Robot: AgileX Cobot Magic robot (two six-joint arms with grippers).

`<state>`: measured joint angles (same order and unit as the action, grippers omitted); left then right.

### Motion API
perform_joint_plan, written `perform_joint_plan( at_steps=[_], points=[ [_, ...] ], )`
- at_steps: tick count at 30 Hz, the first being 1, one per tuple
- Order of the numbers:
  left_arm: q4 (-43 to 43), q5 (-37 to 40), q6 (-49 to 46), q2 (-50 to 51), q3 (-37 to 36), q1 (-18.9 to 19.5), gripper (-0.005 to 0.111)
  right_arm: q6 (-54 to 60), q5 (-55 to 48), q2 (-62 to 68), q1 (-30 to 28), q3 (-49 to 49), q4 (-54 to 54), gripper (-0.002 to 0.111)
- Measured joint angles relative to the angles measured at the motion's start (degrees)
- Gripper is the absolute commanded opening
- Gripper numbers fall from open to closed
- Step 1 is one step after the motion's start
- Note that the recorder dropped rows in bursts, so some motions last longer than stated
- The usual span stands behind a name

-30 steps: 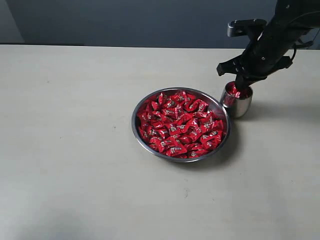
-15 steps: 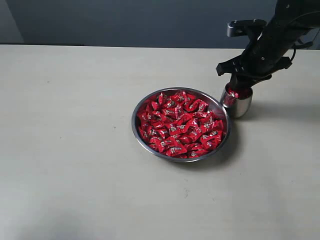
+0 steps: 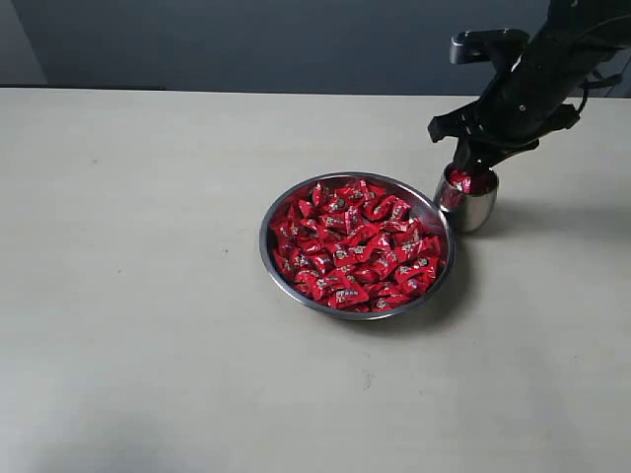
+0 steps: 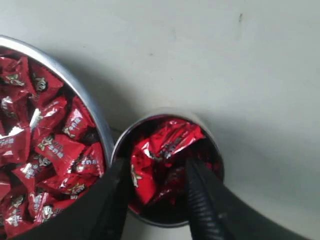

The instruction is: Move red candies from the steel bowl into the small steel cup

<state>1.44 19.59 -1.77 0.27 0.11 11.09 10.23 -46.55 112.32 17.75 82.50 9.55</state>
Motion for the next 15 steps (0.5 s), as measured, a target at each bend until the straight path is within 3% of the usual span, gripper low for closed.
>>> perform_joint_plan(
  at_steps=[15],
  points=[
    [0.0,0.0,0.0,0.0,0.0,0.0,0.0,0.0,1.3,-5.3,0.0,0.0,-0.6,0.037]
  ],
)
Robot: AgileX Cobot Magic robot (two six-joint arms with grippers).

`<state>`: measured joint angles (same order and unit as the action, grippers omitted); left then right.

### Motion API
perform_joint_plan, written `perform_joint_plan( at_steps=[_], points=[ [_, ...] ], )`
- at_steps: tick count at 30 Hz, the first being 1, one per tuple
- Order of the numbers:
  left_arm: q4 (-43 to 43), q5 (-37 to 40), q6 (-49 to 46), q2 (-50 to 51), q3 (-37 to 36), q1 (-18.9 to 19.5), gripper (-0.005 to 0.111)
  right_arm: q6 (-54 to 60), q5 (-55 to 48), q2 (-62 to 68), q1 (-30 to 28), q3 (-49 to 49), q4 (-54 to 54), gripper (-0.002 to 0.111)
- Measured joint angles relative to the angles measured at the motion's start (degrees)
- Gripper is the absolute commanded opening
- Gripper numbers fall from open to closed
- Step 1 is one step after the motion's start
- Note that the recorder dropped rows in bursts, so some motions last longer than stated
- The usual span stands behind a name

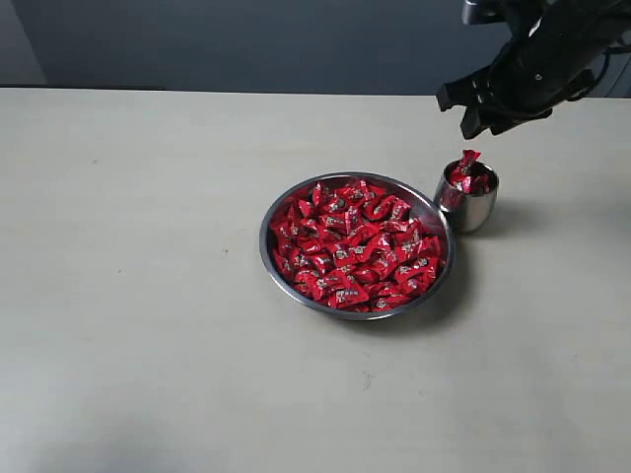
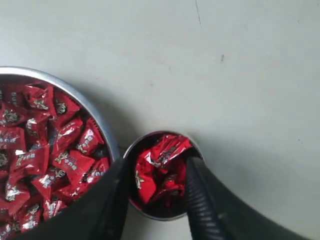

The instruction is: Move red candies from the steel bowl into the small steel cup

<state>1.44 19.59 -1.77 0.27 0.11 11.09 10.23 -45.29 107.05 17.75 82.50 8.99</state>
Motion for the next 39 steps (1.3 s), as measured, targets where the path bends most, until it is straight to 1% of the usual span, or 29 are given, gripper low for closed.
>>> perform_joint_plan(
  at_steps=[8,22,27,31,32,34,35,36,39],
  points=[
    [0.0,0.0,0.0,0.0,0.0,0.0,0.0,0.0,0.8,-3.5,0.0,0.0,-2.6,0.037],
    [0.0,0.0,0.0,0.0,0.0,0.0,0.0,0.0,1.7,-7.4,0.0,-0.1,-0.3,0.037],
    [0.0,0.0,0.0,0.0,0.0,0.0,0.0,0.0,6.9,-12.5,0.0,-5.5,0.6,0.037],
    [0.0,0.0,0.0,0.0,0.0,0.0,0.0,0.0,9.1,-15.0,0.0,-8.7,1.7,0.036],
    [0.0,0.0,0.0,0.0,0.0,0.0,0.0,0.0,9.7,-15.9,0.0,-9.5,2.8,0.032],
    [0.0,0.0,0.0,0.0,0.0,0.0,0.0,0.0,12.4,-17.7,0.0,-11.7,4.2,0.014],
    [0.0,0.0,0.0,0.0,0.0,0.0,0.0,0.0,14.0,-18.6,0.0,-13.0,4.5,0.001],
    [0.0,0.0,0.0,0.0,0.0,0.0,0.0,0.0,15.9,-19.9,0.0,-14.8,4.7,0.0],
    [0.0,0.0,0.0,0.0,0.0,0.0,0.0,0.0,20.1,-23.4,0.0,-19.4,5.2,-0.001]
  ],
)
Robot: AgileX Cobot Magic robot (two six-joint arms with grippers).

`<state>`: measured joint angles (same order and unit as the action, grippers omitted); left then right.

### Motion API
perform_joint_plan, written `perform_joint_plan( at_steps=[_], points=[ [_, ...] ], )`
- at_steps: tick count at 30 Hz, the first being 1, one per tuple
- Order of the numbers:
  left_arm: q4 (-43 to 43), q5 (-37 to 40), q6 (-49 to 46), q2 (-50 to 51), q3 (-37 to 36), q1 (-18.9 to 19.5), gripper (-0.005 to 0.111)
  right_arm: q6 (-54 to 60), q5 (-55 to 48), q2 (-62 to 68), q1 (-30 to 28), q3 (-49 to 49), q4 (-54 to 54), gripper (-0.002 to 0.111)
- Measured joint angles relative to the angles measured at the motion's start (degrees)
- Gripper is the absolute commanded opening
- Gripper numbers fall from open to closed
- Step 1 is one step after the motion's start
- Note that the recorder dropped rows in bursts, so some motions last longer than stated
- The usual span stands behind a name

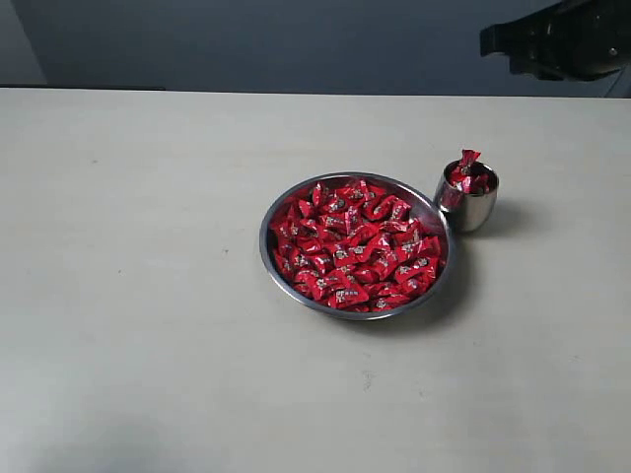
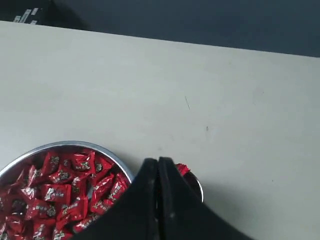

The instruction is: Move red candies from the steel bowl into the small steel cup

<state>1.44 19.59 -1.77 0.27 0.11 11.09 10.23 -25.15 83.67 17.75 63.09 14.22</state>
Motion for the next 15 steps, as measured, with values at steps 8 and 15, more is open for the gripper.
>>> perform_joint_plan(
  at_steps=[8,15],
  points=[
    [0.0,0.0,0.0,0.0,0.0,0.0,0.0,0.0,7.1,-7.9,0.0,-8.3,4.5,-0.001],
    [0.0,0.0,0.0,0.0,0.0,0.0,0.0,0.0,7.8,-13.4,0.4,-12.7,5.3,-0.001]
  ],
)
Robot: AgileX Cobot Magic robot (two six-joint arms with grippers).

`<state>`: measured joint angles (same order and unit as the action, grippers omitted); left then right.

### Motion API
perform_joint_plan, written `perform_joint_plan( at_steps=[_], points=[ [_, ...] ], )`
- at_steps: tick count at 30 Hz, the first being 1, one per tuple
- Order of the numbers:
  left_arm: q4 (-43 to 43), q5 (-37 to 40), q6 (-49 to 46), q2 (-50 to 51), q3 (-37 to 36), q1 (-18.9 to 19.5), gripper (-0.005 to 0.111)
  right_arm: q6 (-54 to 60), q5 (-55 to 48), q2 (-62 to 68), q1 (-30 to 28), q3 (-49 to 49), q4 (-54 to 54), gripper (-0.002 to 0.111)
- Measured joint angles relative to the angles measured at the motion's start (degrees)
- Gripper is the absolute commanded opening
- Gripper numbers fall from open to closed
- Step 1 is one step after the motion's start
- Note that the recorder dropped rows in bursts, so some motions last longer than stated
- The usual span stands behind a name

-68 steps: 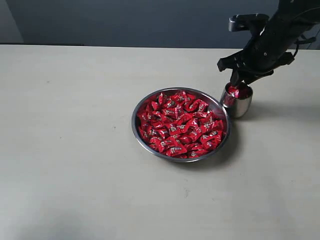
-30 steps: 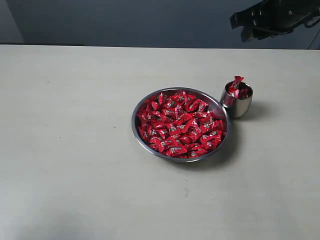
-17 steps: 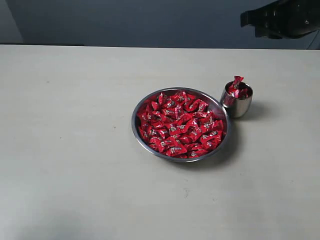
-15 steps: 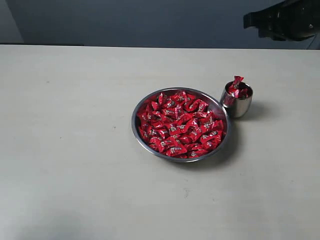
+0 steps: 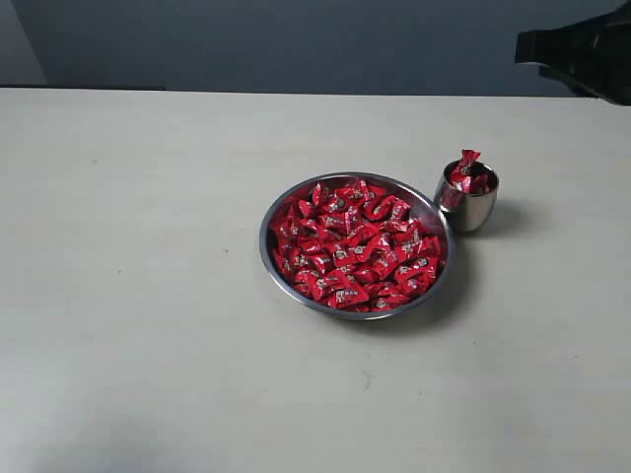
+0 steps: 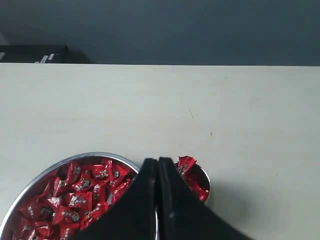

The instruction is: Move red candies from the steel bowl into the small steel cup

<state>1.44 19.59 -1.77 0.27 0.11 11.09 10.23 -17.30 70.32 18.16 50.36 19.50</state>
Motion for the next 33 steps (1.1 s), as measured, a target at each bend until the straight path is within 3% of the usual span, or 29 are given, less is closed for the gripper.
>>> perform_joint_plan(
  at_steps=[7,22,33],
  points=[
    [0.0,0.0,0.0,0.0,0.0,0.0,0.0,0.0,-0.4,-5.1,2.6,-0.9,0.1,-0.001],
    [0.0,0.0,0.0,0.0,0.0,0.0,0.0,0.0,-3.0,-9.0,2.8,-0.9,-0.1,-0.001],
    [0.0,0.0,0.0,0.0,0.0,0.0,0.0,0.0,0.4,-9.0,2.8,-1.0,-7.0,-0.001]
  ],
)
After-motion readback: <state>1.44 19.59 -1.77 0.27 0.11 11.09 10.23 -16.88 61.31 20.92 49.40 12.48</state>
